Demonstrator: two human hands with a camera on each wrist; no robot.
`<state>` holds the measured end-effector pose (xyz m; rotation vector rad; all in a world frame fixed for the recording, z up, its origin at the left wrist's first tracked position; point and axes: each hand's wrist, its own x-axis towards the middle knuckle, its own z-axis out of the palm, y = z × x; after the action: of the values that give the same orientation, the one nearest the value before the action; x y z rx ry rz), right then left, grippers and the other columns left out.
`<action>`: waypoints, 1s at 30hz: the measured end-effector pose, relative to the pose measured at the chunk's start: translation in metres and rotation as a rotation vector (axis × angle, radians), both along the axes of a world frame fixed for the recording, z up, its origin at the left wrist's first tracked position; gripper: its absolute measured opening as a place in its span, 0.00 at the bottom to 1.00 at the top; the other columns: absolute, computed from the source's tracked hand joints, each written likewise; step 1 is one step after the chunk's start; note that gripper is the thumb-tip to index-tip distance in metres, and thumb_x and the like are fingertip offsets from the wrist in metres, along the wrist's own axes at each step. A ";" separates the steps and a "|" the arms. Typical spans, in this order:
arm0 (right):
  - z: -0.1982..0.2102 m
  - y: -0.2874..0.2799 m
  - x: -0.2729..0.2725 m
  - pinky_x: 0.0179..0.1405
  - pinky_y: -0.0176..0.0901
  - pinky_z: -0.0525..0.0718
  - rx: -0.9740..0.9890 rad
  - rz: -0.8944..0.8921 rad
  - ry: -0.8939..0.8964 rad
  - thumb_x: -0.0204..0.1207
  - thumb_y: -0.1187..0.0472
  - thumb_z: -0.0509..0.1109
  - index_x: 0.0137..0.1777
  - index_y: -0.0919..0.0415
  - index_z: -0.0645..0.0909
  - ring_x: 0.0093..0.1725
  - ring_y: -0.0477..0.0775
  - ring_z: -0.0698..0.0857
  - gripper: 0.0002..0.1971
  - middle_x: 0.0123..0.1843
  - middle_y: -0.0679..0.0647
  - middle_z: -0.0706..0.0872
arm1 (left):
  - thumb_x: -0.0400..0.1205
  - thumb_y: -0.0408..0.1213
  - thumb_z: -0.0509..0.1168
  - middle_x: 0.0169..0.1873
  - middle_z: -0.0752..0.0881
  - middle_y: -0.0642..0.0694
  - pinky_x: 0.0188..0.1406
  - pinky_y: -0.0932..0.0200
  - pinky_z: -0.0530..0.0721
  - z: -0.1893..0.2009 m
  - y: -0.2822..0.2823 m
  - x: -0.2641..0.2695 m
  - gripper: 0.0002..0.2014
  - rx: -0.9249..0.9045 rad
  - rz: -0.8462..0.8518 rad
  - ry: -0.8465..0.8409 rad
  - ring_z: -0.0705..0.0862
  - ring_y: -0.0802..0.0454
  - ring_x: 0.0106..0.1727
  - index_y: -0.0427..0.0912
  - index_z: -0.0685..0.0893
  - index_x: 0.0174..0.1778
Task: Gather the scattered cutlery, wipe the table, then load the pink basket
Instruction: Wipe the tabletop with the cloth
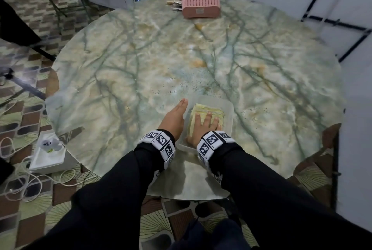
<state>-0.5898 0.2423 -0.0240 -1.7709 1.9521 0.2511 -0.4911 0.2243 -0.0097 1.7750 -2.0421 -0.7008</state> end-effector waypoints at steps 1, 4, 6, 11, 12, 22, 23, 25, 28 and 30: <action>0.001 -0.003 -0.001 0.79 0.62 0.42 0.000 -0.008 -0.015 0.82 0.52 0.61 0.83 0.54 0.42 0.81 0.71 0.40 0.37 0.83 0.65 0.36 | 0.83 0.20 0.50 0.81 0.57 0.44 0.72 0.74 0.47 0.001 0.001 0.000 0.27 -0.002 -0.006 -0.001 0.57 0.53 0.81 0.38 0.58 0.80; 0.007 -0.009 -0.007 0.79 0.62 0.46 0.013 0.010 -0.054 0.83 0.65 0.55 0.82 0.54 0.47 0.82 0.72 0.42 0.31 0.84 0.65 0.40 | 0.85 0.26 0.53 0.81 0.56 0.44 0.70 0.76 0.45 0.002 0.001 0.001 0.26 0.006 -0.023 -0.005 0.56 0.53 0.82 0.38 0.57 0.80; 0.009 -0.010 -0.014 0.80 0.61 0.50 0.019 0.042 -0.053 0.82 0.68 0.55 0.82 0.54 0.51 0.81 0.72 0.46 0.30 0.84 0.65 0.43 | 0.86 0.29 0.54 0.81 0.55 0.44 0.71 0.75 0.45 0.002 0.001 0.001 0.26 0.018 -0.037 -0.029 0.55 0.53 0.82 0.38 0.56 0.81; 0.019 -0.022 -0.034 0.69 0.49 0.70 -0.037 0.102 -0.229 0.79 0.62 0.63 0.74 0.60 0.66 0.72 0.66 0.71 0.23 0.74 0.65 0.71 | 0.86 0.35 0.55 0.82 0.52 0.47 0.76 0.66 0.51 0.007 0.000 0.003 0.28 0.060 -0.076 -0.133 0.56 0.53 0.82 0.41 0.53 0.82; 0.027 -0.024 -0.039 0.65 0.46 0.72 -0.053 0.084 -0.305 0.78 0.62 0.64 0.73 0.62 0.69 0.69 0.63 0.75 0.22 0.71 0.64 0.75 | 0.86 0.37 0.55 0.82 0.52 0.47 0.77 0.64 0.52 0.009 0.000 0.003 0.28 0.072 -0.085 -0.163 0.56 0.53 0.82 0.42 0.52 0.82; 0.104 -0.022 -0.134 0.40 0.34 0.82 -0.244 -0.284 -1.294 0.75 0.74 0.66 0.47 0.56 0.79 0.36 0.43 0.83 0.11 0.37 0.48 0.85 | 0.87 0.43 0.53 0.81 0.57 0.45 0.78 0.55 0.56 0.088 0.042 -0.075 0.25 -0.062 -0.052 -0.114 0.57 0.49 0.81 0.43 0.61 0.80; 0.105 -0.020 -0.148 0.42 0.34 0.82 -0.301 -0.300 -1.318 0.76 0.74 0.66 0.52 0.56 0.78 0.39 0.43 0.83 0.12 0.39 0.48 0.85 | 0.87 0.42 0.53 0.81 0.60 0.45 0.78 0.56 0.57 0.092 0.051 -0.093 0.24 -0.069 -0.067 -0.066 0.59 0.49 0.80 0.42 0.62 0.79; 0.101 -0.014 -0.178 0.53 0.38 0.79 -0.407 -0.240 -1.201 0.76 0.73 0.67 0.62 0.55 0.76 0.50 0.47 0.82 0.18 0.50 0.50 0.84 | 0.87 0.40 0.52 0.78 0.65 0.43 0.76 0.55 0.60 0.086 0.068 -0.131 0.22 -0.021 -0.118 -0.006 0.63 0.47 0.78 0.40 0.65 0.77; 0.077 -0.004 -0.225 0.63 0.40 0.71 -0.427 -0.075 -0.795 0.77 0.68 0.68 0.73 0.57 0.71 0.65 0.51 0.77 0.25 0.66 0.54 0.78 | 0.86 0.40 0.52 0.72 0.71 0.41 0.74 0.50 0.65 0.056 0.082 -0.179 0.20 0.135 -0.159 -0.115 0.70 0.44 0.72 0.36 0.70 0.72; 0.050 0.005 -0.255 0.67 0.35 0.63 -0.301 0.077 -0.571 0.78 0.66 0.68 0.76 0.60 0.67 0.76 0.56 0.68 0.27 0.75 0.59 0.71 | 0.85 0.40 0.54 0.71 0.70 0.39 0.73 0.49 0.67 0.031 0.082 -0.202 0.21 0.295 -0.119 -0.172 0.70 0.42 0.71 0.34 0.68 0.72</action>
<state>-0.8443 0.2476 0.0257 -1.8377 1.5619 -0.5000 -0.6927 0.3060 0.0216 1.9436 -2.2705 -0.9569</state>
